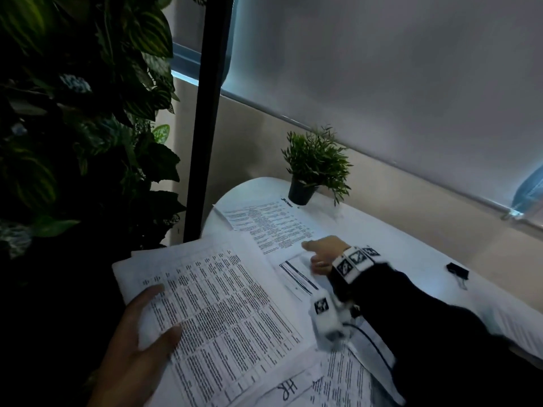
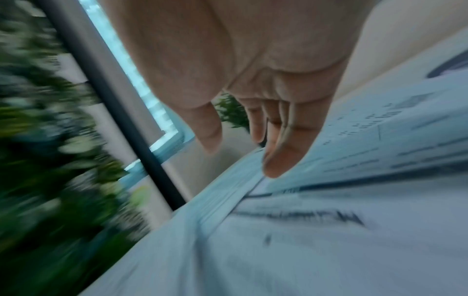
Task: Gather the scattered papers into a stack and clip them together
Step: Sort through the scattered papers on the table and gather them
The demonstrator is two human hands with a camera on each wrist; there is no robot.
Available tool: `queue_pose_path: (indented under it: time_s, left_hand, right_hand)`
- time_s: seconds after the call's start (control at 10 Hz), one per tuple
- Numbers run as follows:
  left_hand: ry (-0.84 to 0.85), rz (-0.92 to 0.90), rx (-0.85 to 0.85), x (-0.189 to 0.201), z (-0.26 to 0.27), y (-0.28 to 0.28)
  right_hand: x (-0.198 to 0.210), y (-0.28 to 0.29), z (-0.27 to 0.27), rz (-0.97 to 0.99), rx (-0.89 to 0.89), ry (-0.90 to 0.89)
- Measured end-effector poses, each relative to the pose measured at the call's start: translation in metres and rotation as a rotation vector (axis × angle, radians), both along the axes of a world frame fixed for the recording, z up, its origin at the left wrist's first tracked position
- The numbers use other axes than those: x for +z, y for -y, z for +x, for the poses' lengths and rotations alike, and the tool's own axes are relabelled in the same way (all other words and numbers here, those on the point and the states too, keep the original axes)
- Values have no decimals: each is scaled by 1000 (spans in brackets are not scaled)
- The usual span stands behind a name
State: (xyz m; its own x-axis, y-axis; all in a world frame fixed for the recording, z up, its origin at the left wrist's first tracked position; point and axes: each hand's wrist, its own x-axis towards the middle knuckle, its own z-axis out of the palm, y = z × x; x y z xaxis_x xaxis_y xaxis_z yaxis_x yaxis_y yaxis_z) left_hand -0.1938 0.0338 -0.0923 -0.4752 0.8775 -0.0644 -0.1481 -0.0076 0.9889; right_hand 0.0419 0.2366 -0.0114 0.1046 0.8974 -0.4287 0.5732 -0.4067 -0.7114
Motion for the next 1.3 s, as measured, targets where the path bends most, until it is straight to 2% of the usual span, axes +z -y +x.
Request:
queue_pose_path:
  time_s: [0.1, 0.2, 0.3, 0.4, 0.5, 0.6, 0.7, 0.8, 0.9, 1.0, 1.1, 1.2, 1.3]
  left_hand:
    - [57, 16, -36, -8, -4, -2]
    - [45, 14, -49, -12, -7, -3]
    - [-5, 2, -72, -15, -9, -4]
    - [2, 1, -67, -18, -10, -3]
    - [53, 17, -78, -17, -8, -3]
    - [103, 14, -74, -18, -7, -4]
    - [49, 5, -63, -20, -6, -4]
    - [26, -11, -64, -22, -8, -4]
    - [-36, -20, -110, -21, -7, -2]
    - [64, 8, -137, -17, -6, 1]
    - [181, 36, -89, -9, -4, -3]
    - [261, 26, -29, -12, -2, -5]
    - [277, 79, -21, -7, 0, 1]
  right_hand:
    - [-15, -37, 17, -12, -107, -39]
    - [-28, -58, 24, 2, -177, -110]
    - [-29, -59, 16, 5, -221, -102]
    - [-12, -39, 7, 100, -74, 64]
    - [-14, -46, 13, 178, -174, 23]
    - [-1, -57, 37, 320, -345, 187]
    - [34, -41, 62, 637, -530, 267]
    - [66, -15, 82, 810, -488, 272]
    - [86, 1, 84, 838, -282, -35]
    - [78, 21, 63, 717, -104, -298]
    - [45, 44, 30, 570, 120, -43]
    - [11, 63, 10, 429, 295, 296]
    - [-5, 79, -8, 311, 404, 369]
